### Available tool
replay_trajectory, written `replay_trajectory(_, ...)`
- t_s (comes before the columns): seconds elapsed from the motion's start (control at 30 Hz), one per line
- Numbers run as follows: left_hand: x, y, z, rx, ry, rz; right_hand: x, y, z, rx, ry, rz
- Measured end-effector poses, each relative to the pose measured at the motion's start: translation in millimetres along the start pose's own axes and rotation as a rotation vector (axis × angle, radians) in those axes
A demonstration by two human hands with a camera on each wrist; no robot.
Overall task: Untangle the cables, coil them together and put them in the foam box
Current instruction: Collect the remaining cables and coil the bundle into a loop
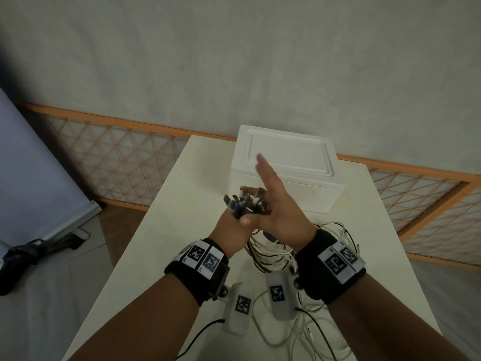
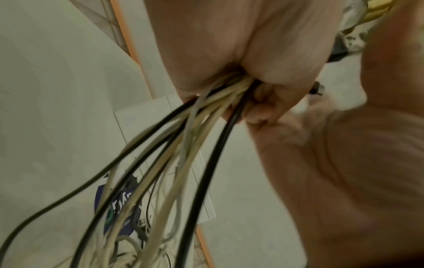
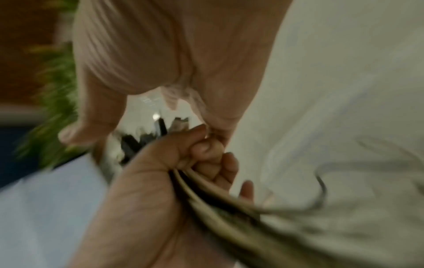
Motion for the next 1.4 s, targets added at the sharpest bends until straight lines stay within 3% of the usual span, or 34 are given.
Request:
replay_trajectory(0.07,-9,3,-3,-0.005,0.079,0.040,10,24,8,0.163,-0.031,-0.169)
replay_trajectory(0.13,-14,3,-7,-0.038,0.174,0.118,27,33,12,0.233,-0.073,-0.160)
replay_trajectory(0.23,-13,-3,-7,-0.046,0.231,0.043,41,24,8,0.071,-0.056,0.176)
replay_trajectory(0.37,-11,-5,-8,0.002,0.064,0.084,40,28,5,0.047,0.029,0.252)
replay_trajectory(0.57,-9,12,-7,0.056,-0.241,0.591,28,29,4,0.080,0.037,0.636)
replay_trajectory(0.67,-25,28,-11,0.052,-0.188,0.751,28,28,6,0.126,-0.030,0.884)
replay_trajectory(0.87,-25,39,-9,0.181,0.019,0.182,29,21,2,0.133,-0.098,1.099)
replay_trajectory(1.17,-24,29,-3,0.196,0.157,0.079,30,11,-1,0.220,-0.043,0.966)
replay_trajectory(1.4,-18,34,1,0.226,0.176,0.030,29,0,-5,0.265,0.029,0.874)
Point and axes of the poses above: each hand's wrist, its own z-axis away from the middle knuckle, its own x-axis out of the palm, y = z × x, the point moved 6 cm from there along -z, towards the middle knuckle, and after that the axes turned 15 degrees about z, right-handed, at the moved point
